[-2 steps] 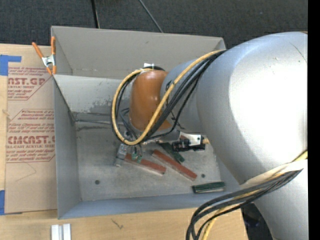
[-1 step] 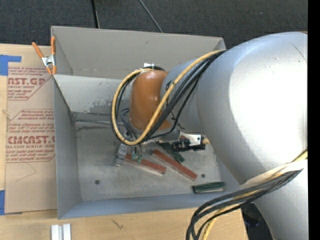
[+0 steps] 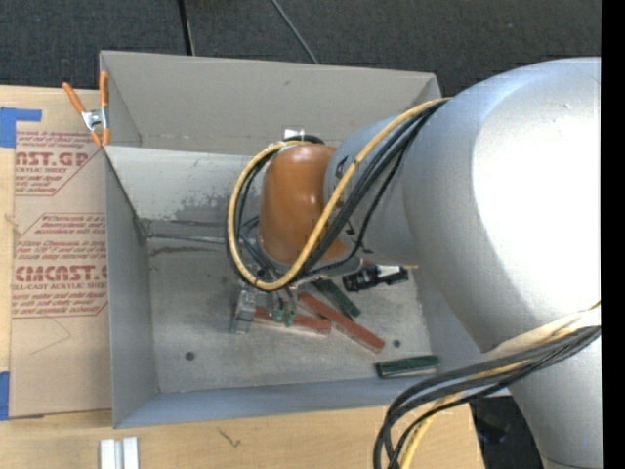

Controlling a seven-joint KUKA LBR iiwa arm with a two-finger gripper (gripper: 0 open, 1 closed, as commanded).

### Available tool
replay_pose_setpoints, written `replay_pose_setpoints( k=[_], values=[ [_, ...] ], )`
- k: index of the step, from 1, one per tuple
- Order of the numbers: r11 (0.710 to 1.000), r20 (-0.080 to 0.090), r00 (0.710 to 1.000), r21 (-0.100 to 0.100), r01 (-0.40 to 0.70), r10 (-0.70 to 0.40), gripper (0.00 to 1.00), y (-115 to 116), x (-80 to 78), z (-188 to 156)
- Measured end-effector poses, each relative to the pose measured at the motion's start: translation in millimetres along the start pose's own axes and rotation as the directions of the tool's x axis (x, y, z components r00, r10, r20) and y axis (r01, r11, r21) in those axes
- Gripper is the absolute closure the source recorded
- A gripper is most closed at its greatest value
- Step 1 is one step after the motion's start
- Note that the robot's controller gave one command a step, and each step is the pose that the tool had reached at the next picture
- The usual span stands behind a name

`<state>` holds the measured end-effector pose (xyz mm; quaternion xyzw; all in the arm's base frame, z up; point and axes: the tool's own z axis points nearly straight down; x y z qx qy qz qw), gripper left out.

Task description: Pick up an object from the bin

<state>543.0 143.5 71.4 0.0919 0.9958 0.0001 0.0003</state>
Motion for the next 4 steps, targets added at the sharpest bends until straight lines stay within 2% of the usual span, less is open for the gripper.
replay_pose_setpoints(
  k=[1, 2, 3, 4],
  values=[
    [0.994, 0.002, 0.994, -0.001, 0.113, -0.113, 1.00, -3, -5.4, -134],
    [0.994, 0.002, 0.994, -0.001, 0.113, -0.113, 0.00, -3, -5.3, -134],
    [0.994, 0.002, 0.994, 0.000, 0.113, -0.113, 0.00, -4, -5.3, -134],
    [0.987, 0.005, 0.987, -0.001, 0.160, -0.160, 0.00, -12, 24.1, -79]
  ],
)
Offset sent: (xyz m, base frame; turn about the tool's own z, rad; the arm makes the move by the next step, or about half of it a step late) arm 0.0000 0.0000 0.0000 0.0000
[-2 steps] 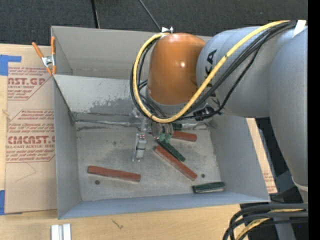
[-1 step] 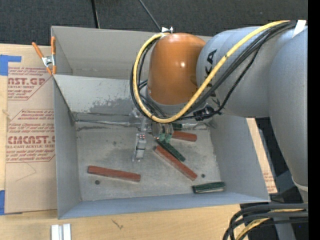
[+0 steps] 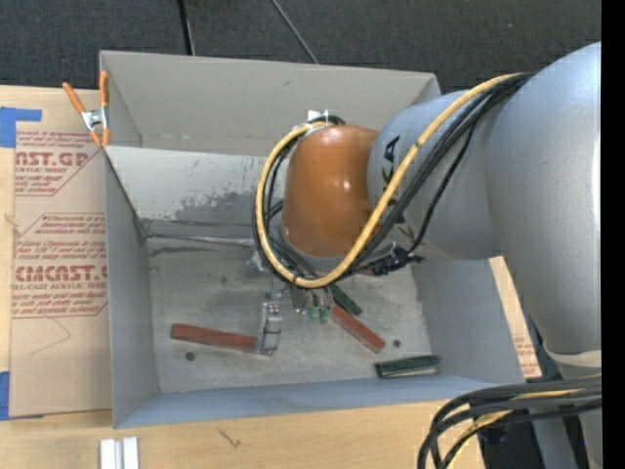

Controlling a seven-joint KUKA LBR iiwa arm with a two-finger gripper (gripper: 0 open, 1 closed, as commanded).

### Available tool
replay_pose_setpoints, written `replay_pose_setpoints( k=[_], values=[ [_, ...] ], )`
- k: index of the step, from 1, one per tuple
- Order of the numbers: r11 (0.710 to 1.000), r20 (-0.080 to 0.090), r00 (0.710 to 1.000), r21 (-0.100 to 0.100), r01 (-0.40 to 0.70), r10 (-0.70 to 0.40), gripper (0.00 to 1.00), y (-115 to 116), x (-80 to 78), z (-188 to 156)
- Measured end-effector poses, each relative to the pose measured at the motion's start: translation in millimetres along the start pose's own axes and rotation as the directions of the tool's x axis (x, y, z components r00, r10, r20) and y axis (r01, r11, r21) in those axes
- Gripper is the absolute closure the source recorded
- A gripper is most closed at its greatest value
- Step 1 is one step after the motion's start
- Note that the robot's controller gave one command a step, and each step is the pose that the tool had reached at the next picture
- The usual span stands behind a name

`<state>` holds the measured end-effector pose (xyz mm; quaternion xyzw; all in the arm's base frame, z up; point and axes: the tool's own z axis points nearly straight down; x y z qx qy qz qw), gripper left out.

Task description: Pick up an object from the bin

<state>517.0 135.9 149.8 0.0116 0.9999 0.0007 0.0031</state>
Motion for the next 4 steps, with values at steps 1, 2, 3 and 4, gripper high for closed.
replay_pose_setpoints(
  k=[1, 2, 3, 4],
  values=[
    [0.999, -0.005, 0.999, 0.000, 0.045, -0.045, 1.00, 32, -26.5, 56],
    [0.999, -0.005, 0.999, 0.000, 0.045, -0.045, 0.00, 32, -26.5, 56],
    [0.999, -0.005, 0.999, 0.000, 0.045, -0.045, 0.00, 32, -26.5, 56],
    [0.969, -0.006, 0.969, -0.001, 0.248, -0.248, 1.00, 49, -1.9, 80]
  ],
)
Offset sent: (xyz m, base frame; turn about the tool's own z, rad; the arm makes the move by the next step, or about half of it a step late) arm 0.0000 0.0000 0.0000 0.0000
